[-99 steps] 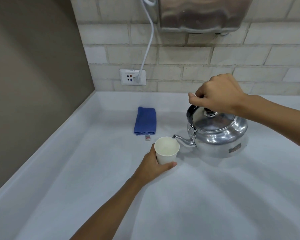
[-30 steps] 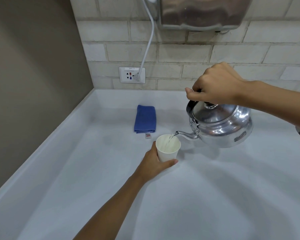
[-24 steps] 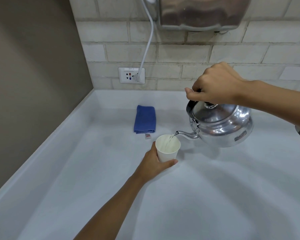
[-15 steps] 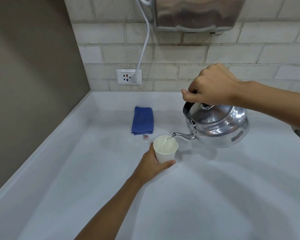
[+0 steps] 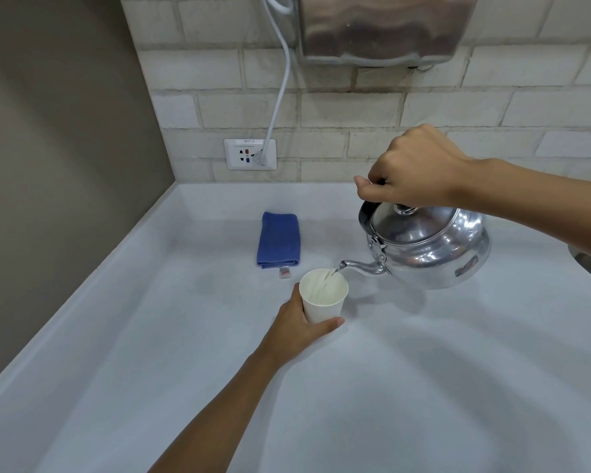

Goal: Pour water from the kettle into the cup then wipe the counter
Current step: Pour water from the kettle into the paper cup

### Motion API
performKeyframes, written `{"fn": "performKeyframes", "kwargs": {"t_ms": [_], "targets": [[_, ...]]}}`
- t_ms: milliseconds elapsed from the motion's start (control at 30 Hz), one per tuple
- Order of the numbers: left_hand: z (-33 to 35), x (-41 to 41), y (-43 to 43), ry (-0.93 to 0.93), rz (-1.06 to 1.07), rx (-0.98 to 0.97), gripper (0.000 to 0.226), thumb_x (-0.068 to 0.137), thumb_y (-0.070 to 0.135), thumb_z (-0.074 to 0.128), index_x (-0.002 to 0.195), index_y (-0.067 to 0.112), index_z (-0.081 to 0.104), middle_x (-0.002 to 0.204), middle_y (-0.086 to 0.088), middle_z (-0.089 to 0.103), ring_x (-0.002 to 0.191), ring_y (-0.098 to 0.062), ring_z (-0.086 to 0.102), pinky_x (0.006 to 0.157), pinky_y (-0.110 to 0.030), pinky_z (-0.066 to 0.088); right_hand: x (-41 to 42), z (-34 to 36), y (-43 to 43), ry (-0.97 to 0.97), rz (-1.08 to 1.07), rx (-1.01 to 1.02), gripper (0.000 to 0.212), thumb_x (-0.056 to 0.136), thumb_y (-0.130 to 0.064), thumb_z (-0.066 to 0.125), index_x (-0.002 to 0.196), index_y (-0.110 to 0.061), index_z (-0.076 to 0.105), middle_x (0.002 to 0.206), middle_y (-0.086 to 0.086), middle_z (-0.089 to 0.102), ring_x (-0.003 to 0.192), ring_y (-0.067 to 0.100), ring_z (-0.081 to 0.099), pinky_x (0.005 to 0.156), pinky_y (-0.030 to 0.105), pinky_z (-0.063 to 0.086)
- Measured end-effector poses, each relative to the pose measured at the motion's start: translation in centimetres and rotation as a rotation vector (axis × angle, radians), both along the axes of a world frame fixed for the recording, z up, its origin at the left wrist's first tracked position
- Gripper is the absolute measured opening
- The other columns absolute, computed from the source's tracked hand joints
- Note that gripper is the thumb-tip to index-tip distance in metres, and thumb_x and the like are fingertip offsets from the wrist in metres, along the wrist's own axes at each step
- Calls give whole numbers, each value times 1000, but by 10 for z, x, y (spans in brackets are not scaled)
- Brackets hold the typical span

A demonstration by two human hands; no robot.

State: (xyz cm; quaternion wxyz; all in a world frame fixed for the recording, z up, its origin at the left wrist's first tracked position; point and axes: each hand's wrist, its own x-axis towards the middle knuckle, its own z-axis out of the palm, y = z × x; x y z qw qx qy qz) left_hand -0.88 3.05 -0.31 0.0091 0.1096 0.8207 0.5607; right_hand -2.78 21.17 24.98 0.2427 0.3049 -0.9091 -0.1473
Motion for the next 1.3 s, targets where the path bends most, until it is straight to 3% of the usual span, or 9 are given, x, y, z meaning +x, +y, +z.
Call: {"fn": "performKeyframes", "kwargs": {"t_ms": [567, 767, 1100, 1300], "targets": [[0, 0, 0, 0, -7, 8, 79, 60, 60, 77, 123, 46, 32, 119, 21, 52, 106, -1, 52, 73, 2, 41, -1, 5, 4, 38, -21, 23, 53, 88, -34, 40, 46, -2, 48, 36, 3, 19, 40, 24, 21, 46, 23, 11], [-1, -1, 0, 3, -5, 2, 78, 59, 62, 77, 121, 48, 32, 116, 26, 51, 105, 6, 51, 73, 2, 40, 0, 6, 5, 50, -14, 25, 52, 88, -32, 42, 44, -5, 39, 36, 4, 18, 40, 23, 19, 47, 23, 12], [0, 0, 0, -2, 9, -14, 73, 55, 68, 75, 113, 57, 32, 113, 31, 51, 104, 14, 49, 72, 2, 40, 1, 8, 6, 56, -16, 42, 51, 88, -33, 40, 46, -4, 43, 36, 4, 20, 39, 24, 23, 46, 24, 14], [0, 0, 0, -9, 7, -14, 76, 54, 69, 74, 115, 57, 30, 114, 31, 51, 106, 9, 50, 73, 2, 40, 0, 8, 8, 69, -15, 50, 51, 89, -33, 40, 47, -4, 44, 37, 5, 21, 42, 28, 30, 47, 24, 14]]}}
